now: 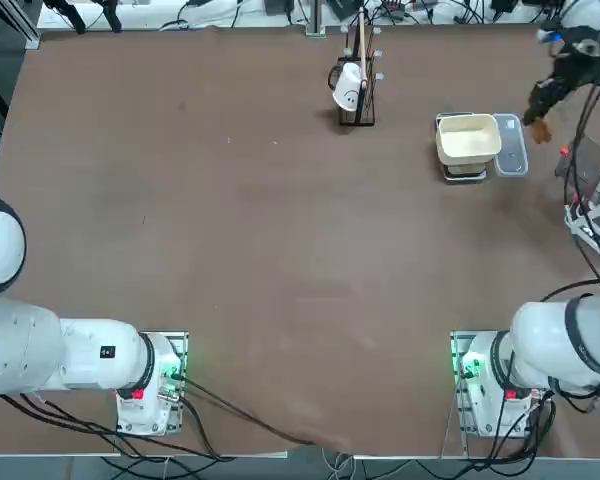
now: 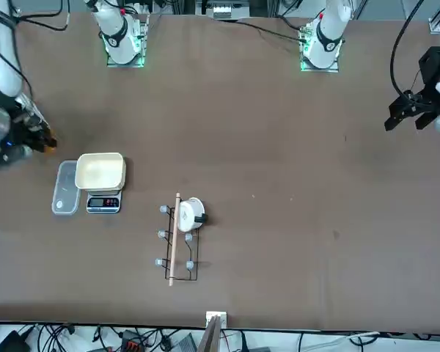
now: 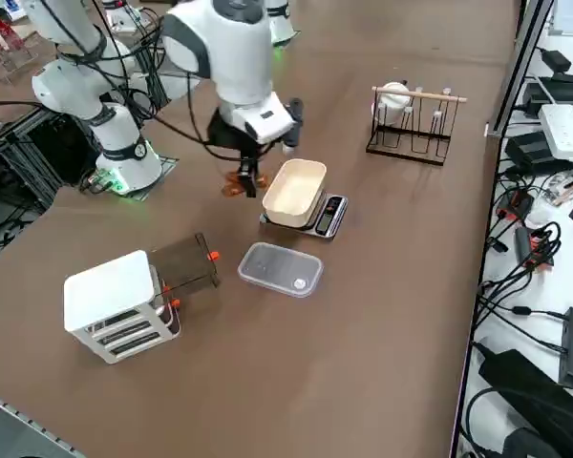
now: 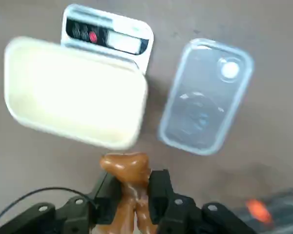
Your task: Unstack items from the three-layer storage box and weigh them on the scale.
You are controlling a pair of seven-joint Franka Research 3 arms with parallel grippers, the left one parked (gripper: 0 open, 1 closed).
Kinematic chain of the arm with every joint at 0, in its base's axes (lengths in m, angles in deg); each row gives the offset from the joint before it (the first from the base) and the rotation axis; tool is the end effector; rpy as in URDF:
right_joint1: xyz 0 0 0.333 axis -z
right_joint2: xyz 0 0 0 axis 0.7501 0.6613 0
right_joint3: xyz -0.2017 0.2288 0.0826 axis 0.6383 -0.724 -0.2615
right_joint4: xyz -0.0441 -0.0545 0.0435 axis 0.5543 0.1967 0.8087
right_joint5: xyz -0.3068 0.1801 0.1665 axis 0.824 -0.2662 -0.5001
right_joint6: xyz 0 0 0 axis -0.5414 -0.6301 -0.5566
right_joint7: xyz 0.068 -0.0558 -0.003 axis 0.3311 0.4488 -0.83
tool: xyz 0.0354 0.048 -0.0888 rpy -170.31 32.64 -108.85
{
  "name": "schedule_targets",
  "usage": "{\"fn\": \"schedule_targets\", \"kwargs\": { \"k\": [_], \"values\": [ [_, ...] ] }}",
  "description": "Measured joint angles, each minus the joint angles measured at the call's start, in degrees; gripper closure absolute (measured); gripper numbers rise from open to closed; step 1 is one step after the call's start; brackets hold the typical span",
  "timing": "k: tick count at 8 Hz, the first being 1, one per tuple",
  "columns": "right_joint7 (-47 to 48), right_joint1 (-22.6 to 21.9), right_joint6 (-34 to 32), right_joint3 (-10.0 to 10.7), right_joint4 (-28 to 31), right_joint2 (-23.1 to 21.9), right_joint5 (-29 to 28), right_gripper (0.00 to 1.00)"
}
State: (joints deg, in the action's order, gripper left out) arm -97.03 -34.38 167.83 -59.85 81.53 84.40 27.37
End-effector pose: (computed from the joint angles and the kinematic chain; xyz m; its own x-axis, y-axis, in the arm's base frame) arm 0.5574 -0.1100 0.3705 0.9606 0.2341 -0.1499 0.2195 -0.9697 -0.1076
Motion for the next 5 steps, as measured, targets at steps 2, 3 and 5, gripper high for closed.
{"fn": "schedule_targets", "kwargs": {
  "k": [2,3,5],
  "values": [
    [9.13,-3.92,5.40,-0.04,-0.04,4.62,-2.76,0.65],
    [11.34,-5.07,7.63,-0.02,-0.11,6.52,-3.58,0.65],
    [12.99,-6.48,9.44,-0.02,-0.23,8.24,-3.90,0.61]
  ]
}}
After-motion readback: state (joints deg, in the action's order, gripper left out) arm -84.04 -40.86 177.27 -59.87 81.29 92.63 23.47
